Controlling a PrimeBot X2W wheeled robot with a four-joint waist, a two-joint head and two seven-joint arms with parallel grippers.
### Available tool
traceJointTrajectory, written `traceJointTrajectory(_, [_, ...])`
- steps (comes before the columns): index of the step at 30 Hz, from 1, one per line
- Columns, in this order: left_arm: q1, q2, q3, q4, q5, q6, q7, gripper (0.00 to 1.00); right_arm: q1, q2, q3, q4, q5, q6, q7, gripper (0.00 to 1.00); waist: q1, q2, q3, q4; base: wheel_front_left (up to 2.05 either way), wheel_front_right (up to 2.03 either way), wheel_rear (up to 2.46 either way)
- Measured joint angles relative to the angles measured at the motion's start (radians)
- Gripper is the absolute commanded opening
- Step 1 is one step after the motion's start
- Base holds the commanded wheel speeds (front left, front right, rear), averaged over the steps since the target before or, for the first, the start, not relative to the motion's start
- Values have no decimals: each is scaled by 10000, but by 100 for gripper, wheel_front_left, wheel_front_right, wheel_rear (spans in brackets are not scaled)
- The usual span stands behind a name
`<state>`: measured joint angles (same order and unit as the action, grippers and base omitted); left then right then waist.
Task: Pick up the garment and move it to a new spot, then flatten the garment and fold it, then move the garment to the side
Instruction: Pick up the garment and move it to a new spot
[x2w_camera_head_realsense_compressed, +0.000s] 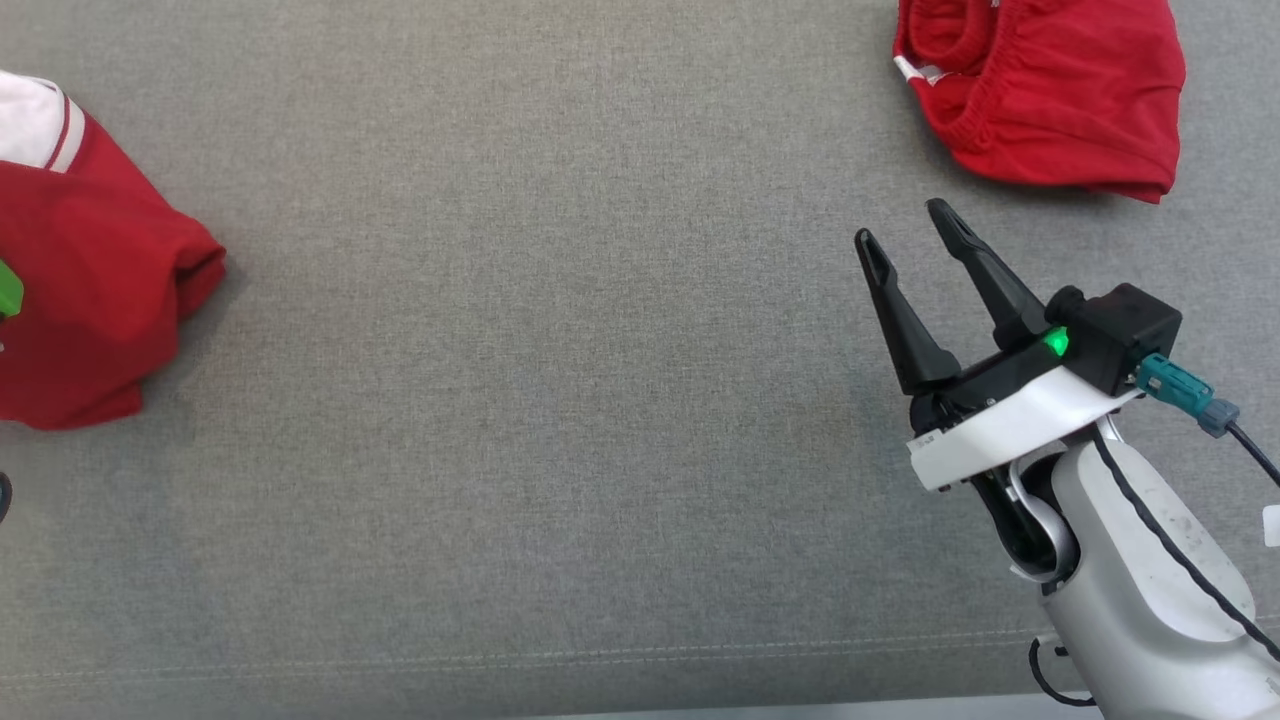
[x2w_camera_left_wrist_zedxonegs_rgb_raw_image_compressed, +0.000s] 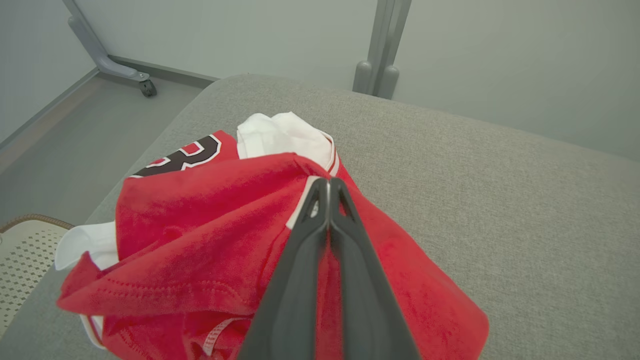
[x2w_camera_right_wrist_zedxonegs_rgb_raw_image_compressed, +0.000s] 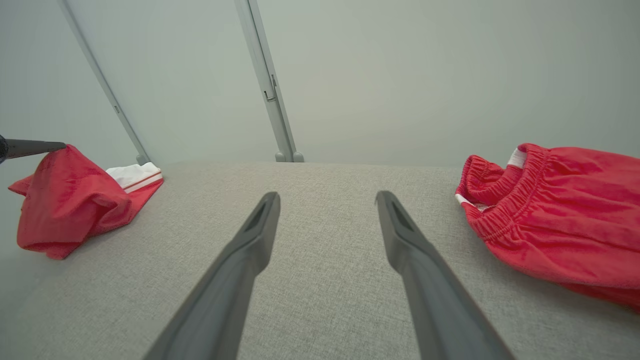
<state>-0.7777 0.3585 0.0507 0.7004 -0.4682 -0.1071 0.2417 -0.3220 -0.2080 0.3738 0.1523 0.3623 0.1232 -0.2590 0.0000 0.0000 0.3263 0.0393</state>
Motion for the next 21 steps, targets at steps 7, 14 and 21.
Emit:
traceJointTrajectory(7, [-381,-199,-905,-721,81,-173,-224,0,267,345,33,213,125,2,0,100,0,0,-684,-137,0,0,0])
traceJointTrajectory(14, [-733,-1254,-1912,-1799,-846,-173,-111,0,524,548,-35,364,178,2,0,100,0,0,-1370,-634,0,0,0])
traceJointTrajectory(21, [-750,-3147,-3751,-3321,-2217,-174,21,0,858,535,-328,454,190,2,0,100,0,1,-1748,-1331,0,0,0])
